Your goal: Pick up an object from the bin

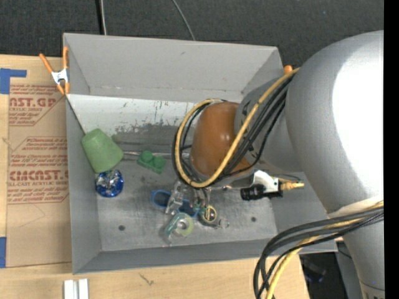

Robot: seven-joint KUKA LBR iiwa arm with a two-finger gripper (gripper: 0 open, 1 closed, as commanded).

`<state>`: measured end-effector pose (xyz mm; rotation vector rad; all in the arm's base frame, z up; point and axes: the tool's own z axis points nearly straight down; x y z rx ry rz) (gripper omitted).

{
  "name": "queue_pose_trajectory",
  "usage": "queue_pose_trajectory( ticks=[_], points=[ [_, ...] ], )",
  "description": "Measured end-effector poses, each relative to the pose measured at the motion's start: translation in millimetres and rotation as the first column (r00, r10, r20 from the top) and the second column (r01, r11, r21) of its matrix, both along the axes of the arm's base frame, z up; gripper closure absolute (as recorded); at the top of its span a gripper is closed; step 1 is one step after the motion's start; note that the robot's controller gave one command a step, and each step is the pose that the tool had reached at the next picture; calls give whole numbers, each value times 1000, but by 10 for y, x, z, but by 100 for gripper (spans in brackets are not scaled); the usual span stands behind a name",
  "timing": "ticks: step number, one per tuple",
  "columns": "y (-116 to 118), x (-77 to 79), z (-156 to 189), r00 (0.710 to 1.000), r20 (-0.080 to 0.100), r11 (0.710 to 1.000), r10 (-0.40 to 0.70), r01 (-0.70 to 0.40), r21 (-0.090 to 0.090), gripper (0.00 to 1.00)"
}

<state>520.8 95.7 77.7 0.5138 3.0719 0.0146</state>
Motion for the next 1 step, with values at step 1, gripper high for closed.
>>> queue_pose_trajectory(
  ticks=[1],
  points=[
    [7, 21, 803, 1000, -19, 1000, 1, -1, -3, 100]
  ],
)
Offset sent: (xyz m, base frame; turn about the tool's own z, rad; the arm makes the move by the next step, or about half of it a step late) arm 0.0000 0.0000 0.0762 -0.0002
